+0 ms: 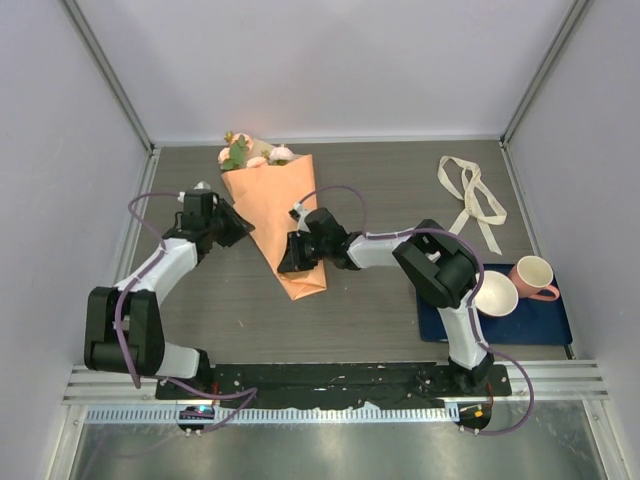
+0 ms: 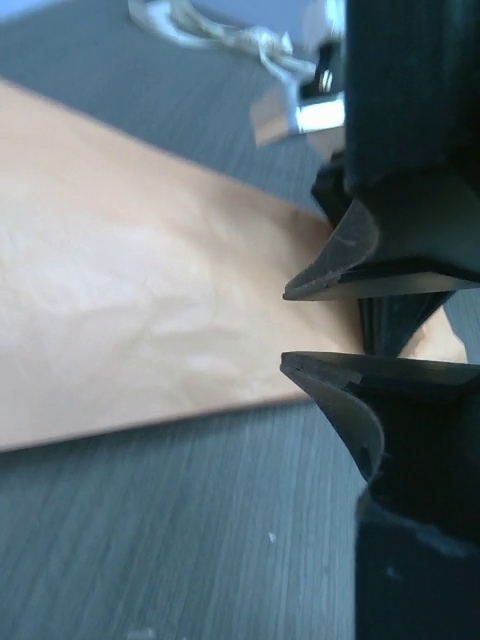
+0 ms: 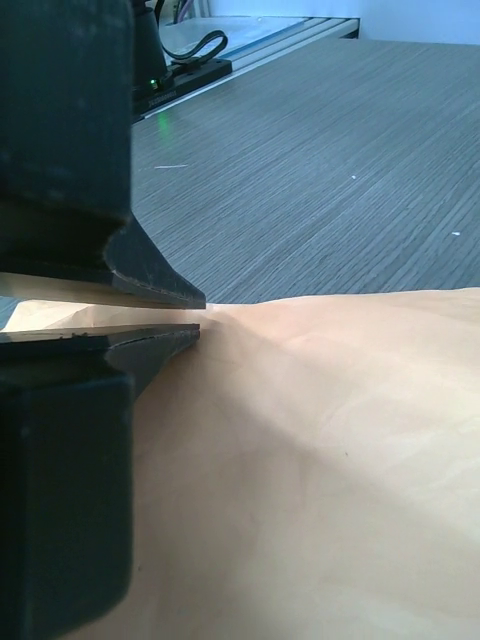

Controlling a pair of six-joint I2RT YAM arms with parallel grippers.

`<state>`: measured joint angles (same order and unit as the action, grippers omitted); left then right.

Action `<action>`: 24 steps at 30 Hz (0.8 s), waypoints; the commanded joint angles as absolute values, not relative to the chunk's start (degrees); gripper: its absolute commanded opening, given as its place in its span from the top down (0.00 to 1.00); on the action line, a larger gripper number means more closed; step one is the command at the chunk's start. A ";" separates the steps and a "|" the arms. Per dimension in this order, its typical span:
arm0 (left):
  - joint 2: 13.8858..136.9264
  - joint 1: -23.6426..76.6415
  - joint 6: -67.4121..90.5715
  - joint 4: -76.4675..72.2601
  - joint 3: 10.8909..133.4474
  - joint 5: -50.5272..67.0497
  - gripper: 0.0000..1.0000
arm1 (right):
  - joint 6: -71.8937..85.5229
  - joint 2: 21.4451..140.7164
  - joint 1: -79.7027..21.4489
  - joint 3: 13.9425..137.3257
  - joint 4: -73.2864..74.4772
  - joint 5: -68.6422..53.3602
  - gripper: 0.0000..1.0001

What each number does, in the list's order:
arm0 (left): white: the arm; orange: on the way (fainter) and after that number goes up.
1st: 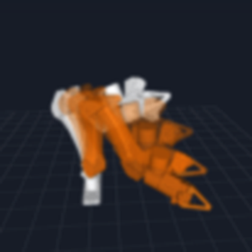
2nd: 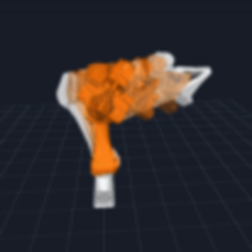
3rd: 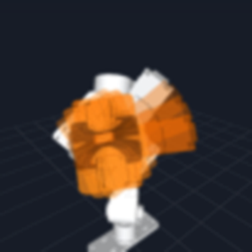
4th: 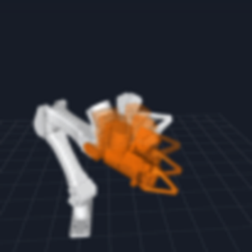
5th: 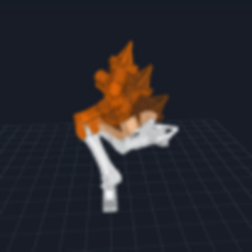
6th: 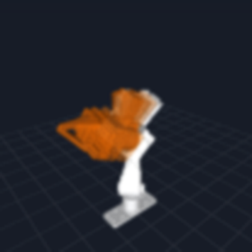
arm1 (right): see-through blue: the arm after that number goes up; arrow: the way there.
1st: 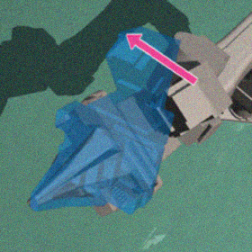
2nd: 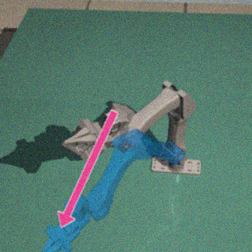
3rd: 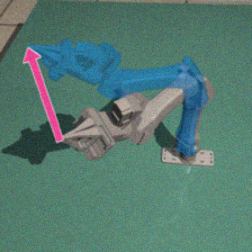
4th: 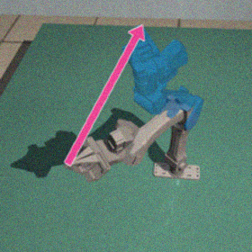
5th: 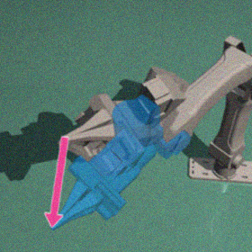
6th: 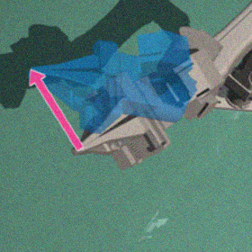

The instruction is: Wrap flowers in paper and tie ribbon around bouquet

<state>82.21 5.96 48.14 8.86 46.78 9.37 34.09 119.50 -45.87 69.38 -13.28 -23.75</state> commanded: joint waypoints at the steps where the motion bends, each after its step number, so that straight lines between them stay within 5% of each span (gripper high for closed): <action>1: 83.65 5.71 51.14 5.37 50.00 16.67 0.78 | 35.59 119.00 -45.35 69.17 -15.91 -24.87 0.82; 6: 95.88 6.15 52.82 2.47 55.37 23.92 1.00 | 36.39 118.65 -45.26 69.87 -15.21 -24.70 0.83; 24: 107.05 4.04 50.63 5.01 54.05 16.26 1.00 | 38.41 115.48 -43.24 67.68 -15.73 -29.71 0.62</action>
<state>104.60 4.91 52.38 3.53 54.41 20.84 38.15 118.61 -43.72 68.75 -13.74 -28.34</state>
